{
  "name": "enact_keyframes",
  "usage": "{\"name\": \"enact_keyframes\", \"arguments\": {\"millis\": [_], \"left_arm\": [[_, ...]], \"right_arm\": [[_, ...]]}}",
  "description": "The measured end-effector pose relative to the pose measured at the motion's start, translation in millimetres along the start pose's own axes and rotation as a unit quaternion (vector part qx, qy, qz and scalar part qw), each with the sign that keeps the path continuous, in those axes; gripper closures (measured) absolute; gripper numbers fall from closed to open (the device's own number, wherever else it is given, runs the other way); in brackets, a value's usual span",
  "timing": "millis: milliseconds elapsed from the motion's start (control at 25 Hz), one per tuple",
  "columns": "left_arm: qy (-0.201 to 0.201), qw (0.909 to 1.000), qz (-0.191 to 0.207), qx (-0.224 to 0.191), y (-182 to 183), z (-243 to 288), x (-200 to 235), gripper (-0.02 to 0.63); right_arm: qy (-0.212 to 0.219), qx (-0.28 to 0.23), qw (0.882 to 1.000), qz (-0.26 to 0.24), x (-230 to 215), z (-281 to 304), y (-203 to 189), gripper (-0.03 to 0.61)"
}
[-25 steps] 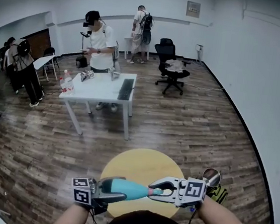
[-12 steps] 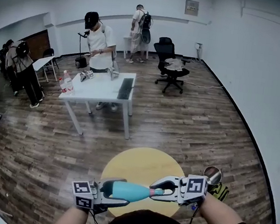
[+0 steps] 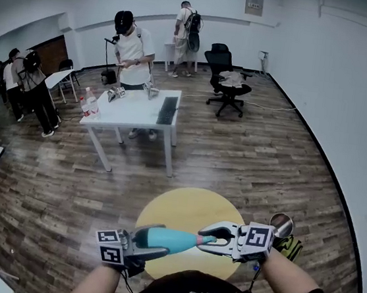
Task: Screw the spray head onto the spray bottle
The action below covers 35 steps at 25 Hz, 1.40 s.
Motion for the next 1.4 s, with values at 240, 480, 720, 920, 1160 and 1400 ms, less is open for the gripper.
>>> {"name": "enact_keyframes", "arguments": {"millis": [240,480,720,920,1160,1400], "left_arm": [[-0.049,0.9743,-0.204,-0.082,3,0,27,0.152],[-0.074,0.9711,-0.218,-0.063,-3,7,27,0.15],[-0.066,0.9766,-0.199,-0.047,0,8,24,0.152],[-0.063,0.9795,-0.189,-0.034,-1,9,21,0.152],[-0.02,0.9989,0.003,0.042,0,15,-7,0.147],[-0.017,0.9923,0.103,0.067,4,12,-20,0.149]], "right_arm": [[-0.069,0.043,0.995,-0.057,-12,8,-4,0.368],[-0.051,0.029,0.997,-0.055,-8,3,-3,0.388],[-0.058,0.006,0.997,-0.042,-7,-8,5,0.4],[-0.031,0.018,0.998,-0.053,1,-4,3,0.419],[0.024,0.002,0.999,0.03,6,-8,-9,0.428],[0.051,-0.006,0.998,0.04,9,-3,-8,0.428]]}}
Point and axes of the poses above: the fingertips, and each gripper's own axes: z forward along the fingers, x to its left, y out of its top, the point moved 2 cm from there along -z, backward along the fingers, and after that the axes turned 5 degrees about x, right-handed, at the moved point
